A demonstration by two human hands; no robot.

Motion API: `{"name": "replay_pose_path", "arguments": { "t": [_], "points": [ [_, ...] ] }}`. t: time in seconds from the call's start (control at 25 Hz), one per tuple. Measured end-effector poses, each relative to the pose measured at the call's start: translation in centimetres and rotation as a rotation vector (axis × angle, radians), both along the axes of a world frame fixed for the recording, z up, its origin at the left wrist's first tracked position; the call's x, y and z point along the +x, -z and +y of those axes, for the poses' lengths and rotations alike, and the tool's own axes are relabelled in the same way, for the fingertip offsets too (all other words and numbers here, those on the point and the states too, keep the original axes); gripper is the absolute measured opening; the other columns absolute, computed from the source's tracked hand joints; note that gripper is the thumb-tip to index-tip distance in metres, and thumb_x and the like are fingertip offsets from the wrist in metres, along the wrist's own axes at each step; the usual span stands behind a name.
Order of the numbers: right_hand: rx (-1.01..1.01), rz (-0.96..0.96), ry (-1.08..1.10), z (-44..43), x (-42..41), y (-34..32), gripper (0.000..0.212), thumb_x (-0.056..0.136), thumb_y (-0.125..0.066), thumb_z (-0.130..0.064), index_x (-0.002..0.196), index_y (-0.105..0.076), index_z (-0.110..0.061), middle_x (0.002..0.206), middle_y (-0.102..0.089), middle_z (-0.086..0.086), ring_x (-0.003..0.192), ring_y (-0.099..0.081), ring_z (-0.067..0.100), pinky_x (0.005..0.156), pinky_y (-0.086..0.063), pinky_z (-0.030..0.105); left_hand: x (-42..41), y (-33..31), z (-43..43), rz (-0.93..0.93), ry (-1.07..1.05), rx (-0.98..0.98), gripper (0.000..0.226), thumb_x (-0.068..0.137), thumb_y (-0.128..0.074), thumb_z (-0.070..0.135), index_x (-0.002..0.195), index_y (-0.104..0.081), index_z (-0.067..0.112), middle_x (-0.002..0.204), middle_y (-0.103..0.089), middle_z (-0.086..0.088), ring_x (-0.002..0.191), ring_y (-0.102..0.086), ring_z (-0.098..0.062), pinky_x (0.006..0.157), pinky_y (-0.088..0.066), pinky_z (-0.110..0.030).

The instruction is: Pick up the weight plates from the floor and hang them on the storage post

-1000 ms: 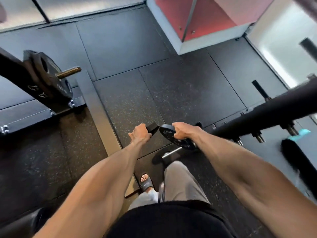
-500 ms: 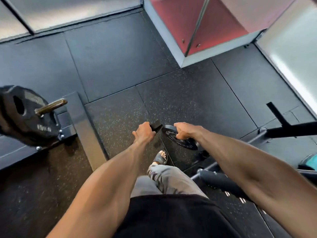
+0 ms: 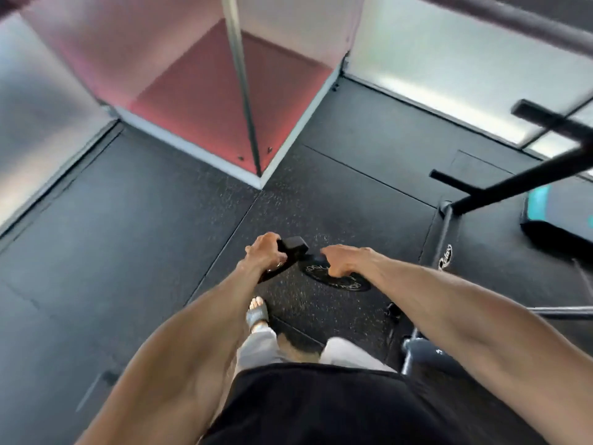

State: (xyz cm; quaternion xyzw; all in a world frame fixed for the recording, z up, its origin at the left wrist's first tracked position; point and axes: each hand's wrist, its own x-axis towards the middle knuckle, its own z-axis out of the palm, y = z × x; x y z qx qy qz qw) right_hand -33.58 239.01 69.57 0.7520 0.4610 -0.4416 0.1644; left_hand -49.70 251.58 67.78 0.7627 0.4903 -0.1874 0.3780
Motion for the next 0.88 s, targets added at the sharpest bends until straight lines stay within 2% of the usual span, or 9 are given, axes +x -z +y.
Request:
{"name": "replay_pose_path", "arguments": {
  "t": [0.12, 0.2, 0.24, 0.36, 0.44, 0.56, 0.68, 0.8, 0.88],
  "points": [
    [0.038, -0.038, 0.142, 4.2, 3.0, -1.8, 0.041, 0.08, -0.053, -0.014, 0.121, -0.059, -0.013, 0.123, -0.065, 0.01, 0.107, -0.064, 0.029, 0.09, -0.055, 0.04, 6.1, -3.6, 6.6, -0.048, 0.271, 0.089, 0.022, 0.076, -0.071, 0.026, 0.096, -0.062, 0.022, 0.105, -0.07, -0.005, 0.106, -0.062, -0.028, 0.099, -0.037, -0.041],
    [0.044, -0.057, 0.249, 6.6, 5.6, -2.7, 0.036, 0.074, -0.056, -0.019, 0.109, -0.062, -0.016, 0.109, -0.068, 0.006, 0.095, -0.066, 0.027, 0.084, -0.058, 0.043, 10.9, -5.6, 9.9, -0.068, 0.389, 0.174, 0.025, 0.077, -0.069, 0.023, 0.101, -0.064, 0.02, 0.106, -0.071, -0.007, 0.106, -0.064, -0.026, 0.1, -0.038, -0.039],
    [0.051, -0.066, 0.298, 7.7, 7.0, -3.2, 0.034, 0.073, -0.057, -0.019, 0.106, -0.063, -0.017, 0.105, -0.069, 0.005, 0.091, -0.067, 0.027, 0.079, -0.059, 0.04, 13.3, -6.7, 11.2, -0.071, 0.443, 0.213, 0.026, 0.077, -0.068, 0.024, 0.103, -0.065, 0.021, 0.106, -0.072, -0.006, 0.107, -0.065, -0.026, 0.099, -0.039, -0.037],
    [0.087, -0.074, 0.407, 10.2, 11.6, -6.2, 0.028, 0.075, -0.058, -0.012, 0.103, -0.064, -0.013, 0.096, -0.068, 0.006, 0.08, -0.067, 0.025, 0.058, -0.05, 0.029, 20.7, -8.6, 14.2, -0.11, 0.579, 0.244, 0.03, 0.076, -0.07, 0.026, 0.105, -0.067, 0.02, 0.105, -0.073, -0.006, 0.105, -0.066, -0.026, 0.098, -0.042, -0.036],
    [0.104, -0.084, 0.45, 11.7, 15.5, -8.3, 0.025, 0.079, -0.058, -0.008, 0.104, -0.061, -0.01, 0.09, -0.064, 0.007, 0.073, -0.061, 0.023, 0.054, -0.045, 0.027, 26.2, -10.3, 15.9, -0.147, 0.656, 0.205, 0.035, 0.073, -0.073, 0.027, 0.106, -0.067, 0.02, 0.1, -0.071, -0.005, 0.099, -0.067, -0.026, 0.09, -0.05, -0.033],
    [0.136, -0.102, 0.543, 13.1, 21.6, -10.5, 0.033, 0.08, -0.06, -0.009, 0.113, -0.059, -0.01, 0.095, -0.065, 0.009, 0.079, -0.063, 0.025, 0.059, -0.048, 0.029, 34.2, -13.5, 17.4, -0.171, 0.778, 0.146, 0.039, 0.067, -0.077, 0.028, 0.105, -0.067, 0.021, 0.097, -0.069, -0.005, 0.091, -0.066, -0.025, 0.076, -0.055, -0.031],
    [0.198, -0.125, 0.649, 13.1, 26.9, -13.5, 0.032, 0.081, -0.061, -0.012, 0.113, -0.056, -0.013, 0.094, -0.066, 0.008, 0.082, -0.065, 0.026, 0.066, -0.053, 0.033, 41.6, -16.3, 18.4, -0.229, 0.969, 0.114, 0.022, 0.062, -0.074, 0.023, 0.08, -0.061, 0.022, 0.086, -0.07, -0.007, 0.077, -0.064, -0.023, 0.061, -0.049, -0.026],
    [0.267, -0.157, 0.762, 12.0, 30.9, -17.2, 0.03, 0.085, -0.064, -0.015, 0.113, -0.056, -0.02, 0.092, -0.062, 0.002, 0.086, -0.065, 0.025, 0.076, -0.058, 0.035, 47.9, -20.0, 18.8, -0.265, 1.149, 0.126, 0.02, 0.066, -0.074, 0.021, 0.08, -0.061, 0.024, 0.085, -0.066, -0.001, 0.078, -0.063, -0.021, 0.065, -0.048, -0.028],
    [0.32, -0.199, 0.824, 11.1, 32.8, -19.6, 0.032, 0.085, -0.069, -0.019, 0.116, -0.061, -0.015, 0.101, -0.066, 0.003, 0.09, -0.067, 0.023, 0.082, -0.059, 0.039, 51.6, -22.4, 18.5, -0.312, 1.269, 0.145, 0.023, 0.067, -0.076, 0.023, 0.079, -0.057, 0.028, 0.086, -0.061, 0.001, 0.082, -0.061, -0.021, 0.068, -0.048, -0.03]
  ]
}}
